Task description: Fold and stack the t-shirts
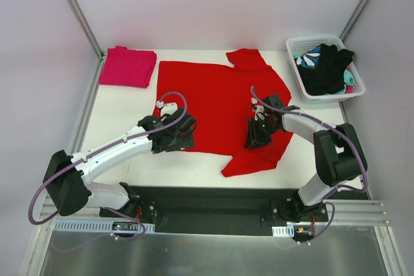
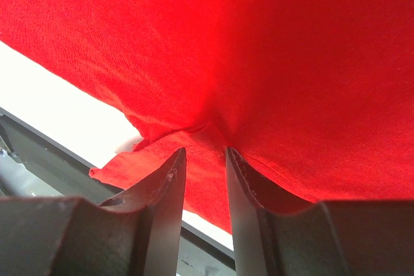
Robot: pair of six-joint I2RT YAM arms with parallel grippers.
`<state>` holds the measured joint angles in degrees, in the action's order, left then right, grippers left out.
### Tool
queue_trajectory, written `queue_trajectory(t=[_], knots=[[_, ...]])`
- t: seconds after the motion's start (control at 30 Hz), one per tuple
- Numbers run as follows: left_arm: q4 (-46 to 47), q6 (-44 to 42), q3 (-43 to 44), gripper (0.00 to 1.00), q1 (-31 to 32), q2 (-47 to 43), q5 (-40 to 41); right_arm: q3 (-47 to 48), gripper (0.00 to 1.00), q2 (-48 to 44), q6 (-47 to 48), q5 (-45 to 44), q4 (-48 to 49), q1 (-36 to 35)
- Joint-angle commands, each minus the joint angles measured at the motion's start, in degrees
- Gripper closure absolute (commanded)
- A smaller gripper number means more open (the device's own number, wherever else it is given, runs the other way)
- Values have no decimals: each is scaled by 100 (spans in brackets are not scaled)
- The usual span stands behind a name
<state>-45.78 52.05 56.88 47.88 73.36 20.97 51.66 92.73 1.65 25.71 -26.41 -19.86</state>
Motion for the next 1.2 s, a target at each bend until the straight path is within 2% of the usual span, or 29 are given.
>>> queue_trajectory(t=[0.0, 0.1, 0.2, 0.57, 0.77, 0.97, 1.07, 1.1, 1.17], knots=[[-142, 16, 200, 1, -42, -94, -58, 204, 61, -167, 396, -171, -162, -18], [-151, -2, 235, 1, -42, -50, -67, 239, 48, -194, 573, -94, -145, 8], [-151, -11, 244, 1, -33, -41, -76, 231, 46, -54, 722, 169, 4, 8], [-151, -28, 244, 1, -42, -77, -49, 310, 52, 500, 943, 742, 225, 8], [-151, -37, 262, 1, -42, -50, -58, 310, 58, 360, 916, 689, 93, -18], [-150, -20, 253, 1, -42, -68, -76, 310, 69, 202, 907, 593, -21, -36], [-151, -2, 218, 1, -33, -94, -76, 284, 78, 202, 898, 584, -48, -53], [-151, 7, 209, 1, -33, -103, -76, 283, 85, 193, 898, 575, -48, -62], [-151, 15, 174, 1, -42, -112, -84, 257, 92, 158, 864, 549, -57, -71]])
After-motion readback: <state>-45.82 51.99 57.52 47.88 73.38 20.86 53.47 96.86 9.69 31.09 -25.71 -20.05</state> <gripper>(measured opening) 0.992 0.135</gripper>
